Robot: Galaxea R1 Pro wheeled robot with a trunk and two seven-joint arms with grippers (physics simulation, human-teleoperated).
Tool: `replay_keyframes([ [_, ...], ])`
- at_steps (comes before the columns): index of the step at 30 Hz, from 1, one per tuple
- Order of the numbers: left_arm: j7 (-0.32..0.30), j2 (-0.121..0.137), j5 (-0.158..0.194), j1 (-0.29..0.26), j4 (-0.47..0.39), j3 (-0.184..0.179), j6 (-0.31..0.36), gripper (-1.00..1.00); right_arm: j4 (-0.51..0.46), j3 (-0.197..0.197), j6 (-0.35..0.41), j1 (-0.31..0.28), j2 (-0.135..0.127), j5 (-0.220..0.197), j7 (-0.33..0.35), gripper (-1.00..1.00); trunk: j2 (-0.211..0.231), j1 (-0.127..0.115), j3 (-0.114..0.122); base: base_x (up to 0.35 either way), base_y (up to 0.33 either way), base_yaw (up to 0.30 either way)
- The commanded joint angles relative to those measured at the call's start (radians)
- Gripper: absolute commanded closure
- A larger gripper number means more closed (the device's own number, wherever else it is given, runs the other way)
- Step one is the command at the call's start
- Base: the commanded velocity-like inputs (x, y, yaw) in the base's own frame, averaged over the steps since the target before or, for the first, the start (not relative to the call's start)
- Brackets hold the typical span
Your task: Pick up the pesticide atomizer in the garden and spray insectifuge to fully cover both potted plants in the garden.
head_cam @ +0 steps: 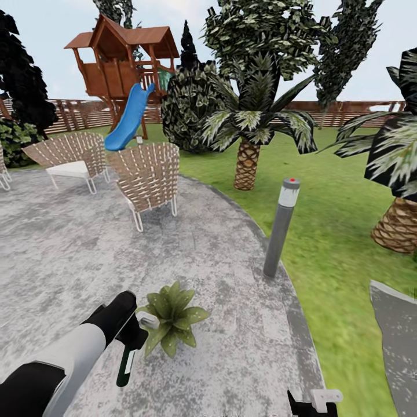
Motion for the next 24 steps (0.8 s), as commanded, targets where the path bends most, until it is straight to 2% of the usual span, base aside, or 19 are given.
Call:
replay_keyframes([
  [1,-0.010,0.001,-0.009,0.000,-0.002,-0.003,0.002,1.00,0.000,-0.009,-0.004,-0.001,0.001,0.004,0.008,-1.00,0.000,0.000,-0.001,-0.086,0.300,-0.291],
  [15,-0.010,0.001,-0.005,0.003,0.001,-0.005,-0.002,1.00,-0.001,-0.008,-0.004,-0.001,0.001,0.005,0.010,-1.00,0.000,0.000,0.000,-0.012,0.032,-0.021],
  [18,-0.008,0.001,-0.009,0.039,-0.001,-0.005,-0.006,1.00,-0.001,-0.008,-0.004,-0.002,0.001,0.003,0.009,-1.00,0.000,0.000,0.001,0.000,0.000,-0.193],
  [24,-0.008,0.003,-0.010,0.048,-0.002,-0.005,-0.006,1.00,-0.001,-0.008,-0.004,-0.001,0.001,0.001,0.009,-1.00,0.000,0.000,0.002,-0.001,0.054,-0.264],
])
